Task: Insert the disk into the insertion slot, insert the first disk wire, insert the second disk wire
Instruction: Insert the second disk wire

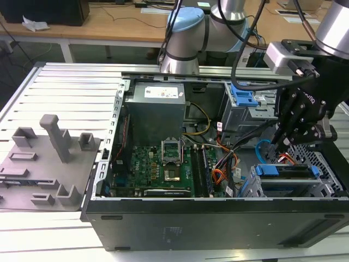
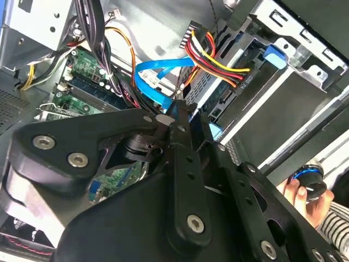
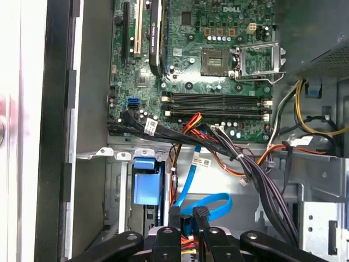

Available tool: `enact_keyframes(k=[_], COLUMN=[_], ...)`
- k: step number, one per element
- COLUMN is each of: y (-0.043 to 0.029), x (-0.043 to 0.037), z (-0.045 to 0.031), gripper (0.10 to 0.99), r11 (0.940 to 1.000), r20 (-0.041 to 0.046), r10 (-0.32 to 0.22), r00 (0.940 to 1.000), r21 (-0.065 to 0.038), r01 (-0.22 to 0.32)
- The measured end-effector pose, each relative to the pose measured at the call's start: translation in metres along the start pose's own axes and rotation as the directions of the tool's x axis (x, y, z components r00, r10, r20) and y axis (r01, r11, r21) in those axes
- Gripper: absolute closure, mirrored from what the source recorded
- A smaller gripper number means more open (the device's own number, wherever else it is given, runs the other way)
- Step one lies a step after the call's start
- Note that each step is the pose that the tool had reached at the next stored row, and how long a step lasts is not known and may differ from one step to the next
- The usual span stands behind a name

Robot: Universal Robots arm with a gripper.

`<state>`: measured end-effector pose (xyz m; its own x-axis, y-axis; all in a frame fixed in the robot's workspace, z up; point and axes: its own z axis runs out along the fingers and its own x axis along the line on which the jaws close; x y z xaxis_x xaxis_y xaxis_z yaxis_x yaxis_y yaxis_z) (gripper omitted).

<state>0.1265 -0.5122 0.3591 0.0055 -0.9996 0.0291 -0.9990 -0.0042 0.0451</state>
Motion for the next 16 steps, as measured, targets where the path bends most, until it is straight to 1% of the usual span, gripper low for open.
enact_keyframes(k=[1,4,9,10,16], y=[0.0003,0.0042,0.0043,0.0043,0.0044], x=[-0.0001,-0.0001,-0.0001,-0.0002,-0.0001], z=[0.0002,0.0005,0.0005,0.0005,0.0006], gripper=[0.847,0.847,0.847,0.922,0.925], r11=[1.0000,1.0000,1.0000,1.0000,1.0000], r20=[-0.0002,-0.0004,-0.0005,-0.0004,-0.0004], r10=[-0.001,-0.009,-0.009,-0.009,-0.009], r00=[1.0000,1.0000,1.0000,1.0000,1.0000], r21=[0.000,0.000,0.000,0.000,0.000], r01=[0.001,0.009,0.009,0.009,0.009])
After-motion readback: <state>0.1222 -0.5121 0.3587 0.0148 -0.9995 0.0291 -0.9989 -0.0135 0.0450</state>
